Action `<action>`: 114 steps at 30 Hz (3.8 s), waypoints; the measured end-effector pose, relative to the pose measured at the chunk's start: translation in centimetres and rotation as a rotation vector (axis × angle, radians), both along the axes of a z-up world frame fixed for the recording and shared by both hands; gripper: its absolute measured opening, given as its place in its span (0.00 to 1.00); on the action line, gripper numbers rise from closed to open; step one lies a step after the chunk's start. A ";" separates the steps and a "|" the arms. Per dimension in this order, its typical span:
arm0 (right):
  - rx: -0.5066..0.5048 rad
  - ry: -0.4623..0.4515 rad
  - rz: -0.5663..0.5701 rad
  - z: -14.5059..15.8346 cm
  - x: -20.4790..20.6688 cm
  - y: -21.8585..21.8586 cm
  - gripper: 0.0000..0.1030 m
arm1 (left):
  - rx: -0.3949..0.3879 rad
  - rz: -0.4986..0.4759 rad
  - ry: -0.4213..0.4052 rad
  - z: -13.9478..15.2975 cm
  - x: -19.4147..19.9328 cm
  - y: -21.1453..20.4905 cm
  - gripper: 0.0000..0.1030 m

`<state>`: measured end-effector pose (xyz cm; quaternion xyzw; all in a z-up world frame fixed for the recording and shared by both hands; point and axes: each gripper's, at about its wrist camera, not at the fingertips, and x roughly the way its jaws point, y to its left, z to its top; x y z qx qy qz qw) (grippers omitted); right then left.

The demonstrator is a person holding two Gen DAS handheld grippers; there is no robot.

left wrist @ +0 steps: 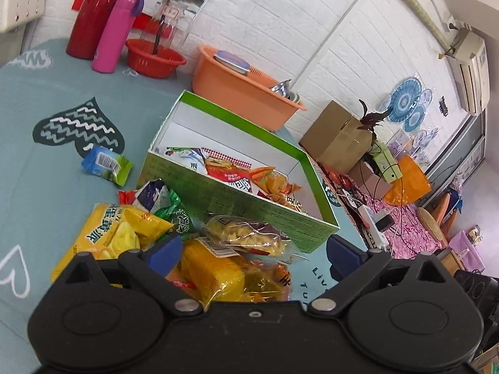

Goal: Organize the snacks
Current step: 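Grasp the clear bag of yellow snacks with the left gripper, then carry the clear bag over the box with both grippers and release it inside, then grasp the golden yellow snack bag in the pile with both grippers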

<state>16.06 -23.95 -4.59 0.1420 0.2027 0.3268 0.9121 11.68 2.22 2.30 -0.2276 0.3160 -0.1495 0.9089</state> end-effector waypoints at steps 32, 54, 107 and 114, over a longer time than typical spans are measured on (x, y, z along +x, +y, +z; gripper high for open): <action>-0.128 0.074 0.102 -1.1 3.3 4.0 0.81 | 0.162 -0.088 0.022 -1.9 4.6 -3.5 0.67; -0.150 -0.201 0.020 4.1 7.8 3.7 0.81 | 0.110 -0.111 -0.169 2.4 11.4 -3.6 0.67; -0.362 -0.036 0.295 0.1 -0.1 10.4 1.00 | 0.026 -0.104 0.172 -3.7 2.9 0.8 1.00; -0.348 0.036 0.338 -0.6 1.1 11.0 1.00 | -0.018 -0.117 0.193 -4.9 3.1 1.4 0.66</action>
